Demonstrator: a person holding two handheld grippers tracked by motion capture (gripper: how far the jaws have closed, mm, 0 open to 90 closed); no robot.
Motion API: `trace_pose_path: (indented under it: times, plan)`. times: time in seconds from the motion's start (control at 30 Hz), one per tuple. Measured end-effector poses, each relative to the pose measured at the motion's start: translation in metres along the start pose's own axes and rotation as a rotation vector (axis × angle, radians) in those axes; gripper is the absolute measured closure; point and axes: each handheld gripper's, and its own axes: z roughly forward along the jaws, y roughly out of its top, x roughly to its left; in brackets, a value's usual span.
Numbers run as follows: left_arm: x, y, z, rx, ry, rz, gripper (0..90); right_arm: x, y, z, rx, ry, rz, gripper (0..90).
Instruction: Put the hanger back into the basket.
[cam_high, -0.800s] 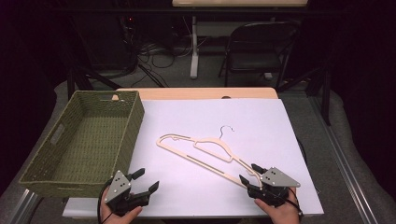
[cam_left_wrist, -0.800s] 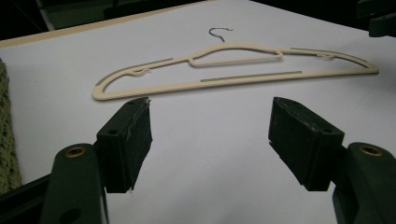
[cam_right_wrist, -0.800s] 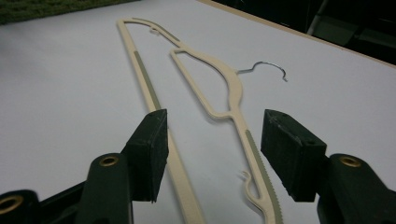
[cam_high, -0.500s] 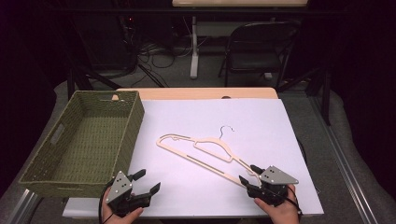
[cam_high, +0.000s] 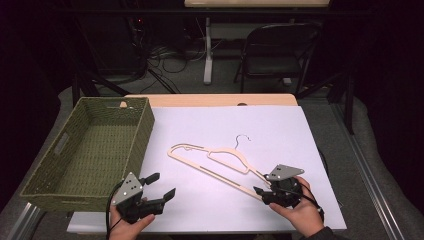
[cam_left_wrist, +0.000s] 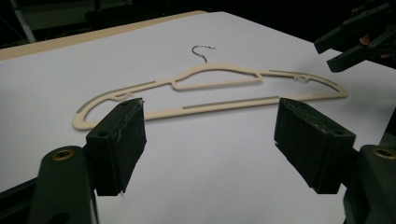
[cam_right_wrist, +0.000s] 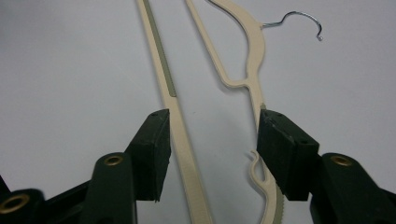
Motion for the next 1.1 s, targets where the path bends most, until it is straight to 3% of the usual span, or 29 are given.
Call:
trace_pose_path:
  times: [0.3,0.33,0.47,0.5,0.63,0.67,0.8,0.87,0.9,0.93,0.97,1.0,1.1]
  plan:
    - [0.013,0.029,0.011,0.044,0.001,-0.012,25.2,-0.008,0.029,0.006,0.063,0.038,-0.038,51.5]
    - [0.015,0.035,0.016,0.039,0.007,-0.010,25.8,-0.010,0.039,0.007,0.089,0.034,-0.069,51.5]
    - [0.018,0.040,0.022,0.031,0.006,-0.012,26.1,-0.013,0.051,0.011,0.096,0.045,-0.072,51.1]
    - [0.019,0.041,0.024,0.029,0.004,-0.016,26.0,-0.015,0.056,0.010,0.138,0.051,-0.085,50.8]
    - [0.023,0.048,0.030,0.045,-0.003,-0.020,26.1,-0.017,0.065,0.019,0.105,0.054,-0.095,50.5]
    - [0.025,0.051,0.033,0.053,-0.008,-0.019,26.1,-0.018,0.071,0.021,0.165,0.061,-0.107,51.2]
    - [0.026,0.052,0.036,0.060,-0.013,-0.019,27.3,-0.019,0.078,0.025,0.188,0.066,-0.122,52.8]
    - [0.025,0.050,0.036,0.065,-0.012,-0.017,27.4,-0.019,0.082,0.029,0.161,0.071,-0.118,54.2]
    - [0.024,0.049,0.036,0.063,-0.017,-0.022,27.4,-0.020,0.087,0.028,0.212,0.075,-0.133,54.5]
    - [0.024,0.048,0.035,0.066,-0.016,-0.023,27.4,-0.021,0.089,0.029,0.207,0.073,-0.141,54.7]
    - [0.024,0.047,0.034,0.067,-0.017,-0.022,27.4,-0.021,0.090,0.033,0.159,0.074,-0.135,54.8]
    - [0.023,0.046,0.032,0.067,-0.020,-0.024,27.4,-0.022,0.097,0.033,0.209,0.083,-0.143,54.9]
    - [0.023,0.046,0.030,0.059,-0.021,-0.023,27.4,-0.023,0.103,0.034,0.222,0.090,-0.146,54.9]
